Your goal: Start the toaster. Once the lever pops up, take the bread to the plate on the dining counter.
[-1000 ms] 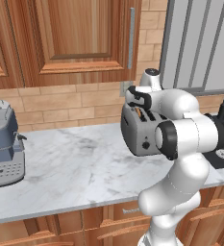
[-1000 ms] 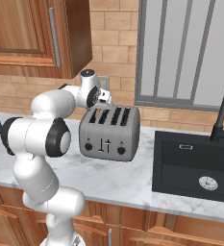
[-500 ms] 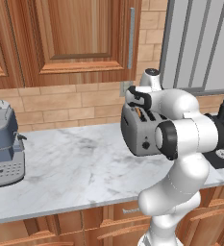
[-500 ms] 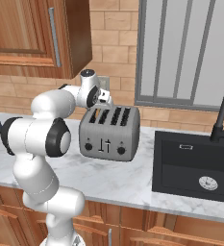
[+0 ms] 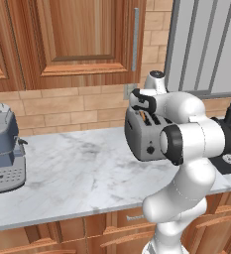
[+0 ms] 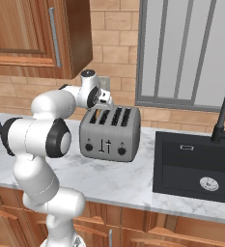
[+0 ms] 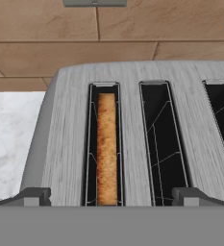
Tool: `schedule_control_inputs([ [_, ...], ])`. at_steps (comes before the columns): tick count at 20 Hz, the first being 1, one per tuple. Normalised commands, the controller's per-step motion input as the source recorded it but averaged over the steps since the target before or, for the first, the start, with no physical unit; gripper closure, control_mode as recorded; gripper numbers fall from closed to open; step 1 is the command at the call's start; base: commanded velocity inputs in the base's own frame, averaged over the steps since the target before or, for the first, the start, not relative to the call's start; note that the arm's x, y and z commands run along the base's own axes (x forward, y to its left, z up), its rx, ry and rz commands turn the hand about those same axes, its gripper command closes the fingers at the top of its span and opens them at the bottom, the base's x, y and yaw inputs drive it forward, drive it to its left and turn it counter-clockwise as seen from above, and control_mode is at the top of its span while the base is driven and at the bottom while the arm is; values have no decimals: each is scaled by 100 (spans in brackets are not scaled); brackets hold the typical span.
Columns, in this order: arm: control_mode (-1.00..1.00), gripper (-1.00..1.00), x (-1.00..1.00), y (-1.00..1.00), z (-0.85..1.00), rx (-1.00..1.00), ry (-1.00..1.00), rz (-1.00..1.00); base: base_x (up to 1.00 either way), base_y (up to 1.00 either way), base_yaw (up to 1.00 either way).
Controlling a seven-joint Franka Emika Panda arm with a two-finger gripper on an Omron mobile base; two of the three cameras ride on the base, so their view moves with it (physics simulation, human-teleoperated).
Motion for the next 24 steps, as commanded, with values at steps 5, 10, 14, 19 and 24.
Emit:
schedule_control_inputs([
  [5, -100, -100, 0, 0, 0, 0, 0, 0, 0, 0, 0],
  [10, -100, -100, 0, 0, 0, 0, 0, 0, 0, 0, 0],
  [14, -100, -100, 0, 0, 0, 0, 0, 0, 0, 0, 0],
  [19, -100, -100, 0, 0, 0, 0, 0, 0, 0, 0, 0],
  [24, -100, -100, 0, 0, 0, 0, 0, 0, 0, 0, 0],
])
